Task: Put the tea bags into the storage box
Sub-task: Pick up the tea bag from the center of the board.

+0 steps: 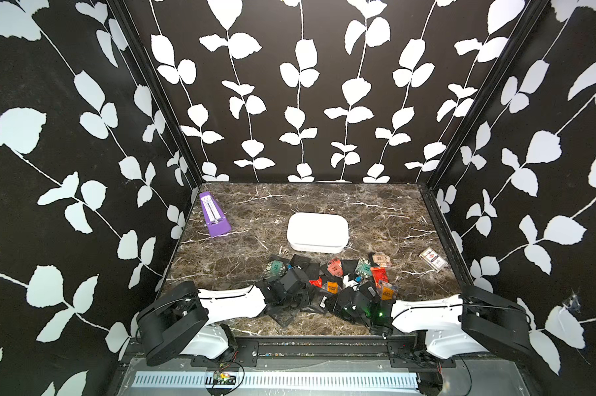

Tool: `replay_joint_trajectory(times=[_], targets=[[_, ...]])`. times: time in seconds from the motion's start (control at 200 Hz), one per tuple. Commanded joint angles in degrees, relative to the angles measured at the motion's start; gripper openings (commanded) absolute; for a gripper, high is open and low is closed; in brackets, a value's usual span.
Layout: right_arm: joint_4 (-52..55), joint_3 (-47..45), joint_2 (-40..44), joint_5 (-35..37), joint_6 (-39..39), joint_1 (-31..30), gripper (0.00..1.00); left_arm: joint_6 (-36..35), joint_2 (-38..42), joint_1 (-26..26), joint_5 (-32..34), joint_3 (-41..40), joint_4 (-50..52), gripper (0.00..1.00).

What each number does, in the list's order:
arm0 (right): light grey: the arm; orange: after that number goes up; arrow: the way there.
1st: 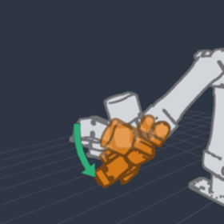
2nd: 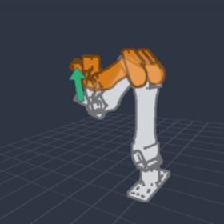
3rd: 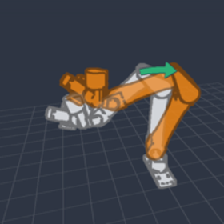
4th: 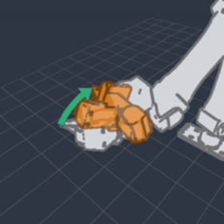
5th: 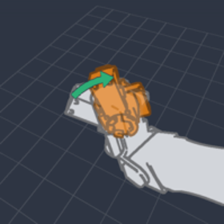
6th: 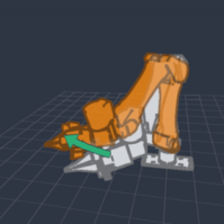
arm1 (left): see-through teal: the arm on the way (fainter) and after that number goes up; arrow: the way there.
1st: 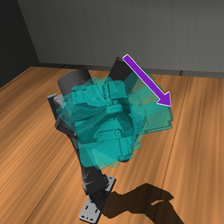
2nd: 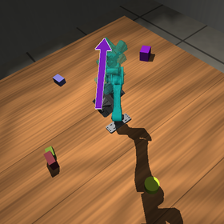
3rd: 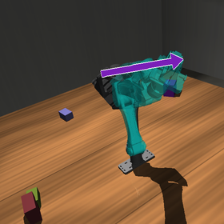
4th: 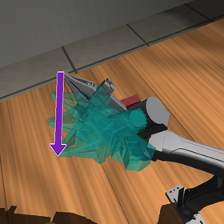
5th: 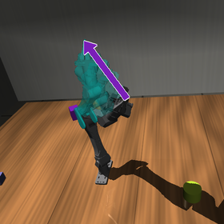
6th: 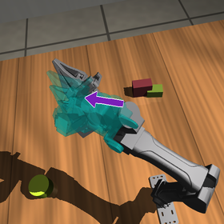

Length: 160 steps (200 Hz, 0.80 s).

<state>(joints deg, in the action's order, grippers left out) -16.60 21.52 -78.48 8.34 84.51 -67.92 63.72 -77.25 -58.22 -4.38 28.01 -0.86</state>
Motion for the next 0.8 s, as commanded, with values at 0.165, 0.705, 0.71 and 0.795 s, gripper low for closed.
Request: replay_joint_trajectory(times=[0.165,0.705,0.71,0.795], targets=[[0.2,2.1,-1.2,0.3,-0.1,-0.6,0.16,0.6,-0.2,-0.7,0.8,-1.6,1.0,0.00],[9.9,6.6,3.8,0.4,-3.1,-2.1,0.00,-1.1,5.4,-0.8,3.8,1.3,7.1,0.14],[10.2,6.7,3.9,0.5,-3.2,-2.1,0.00,-1.2,5.5,-0.8,3.9,1.4,7.2,0.14],[16.7,8.0,8.2,1.6,-4.5,-2.2,0.00,-2.7,8.0,-0.8,5.1,3.9,10.3,0.24]])
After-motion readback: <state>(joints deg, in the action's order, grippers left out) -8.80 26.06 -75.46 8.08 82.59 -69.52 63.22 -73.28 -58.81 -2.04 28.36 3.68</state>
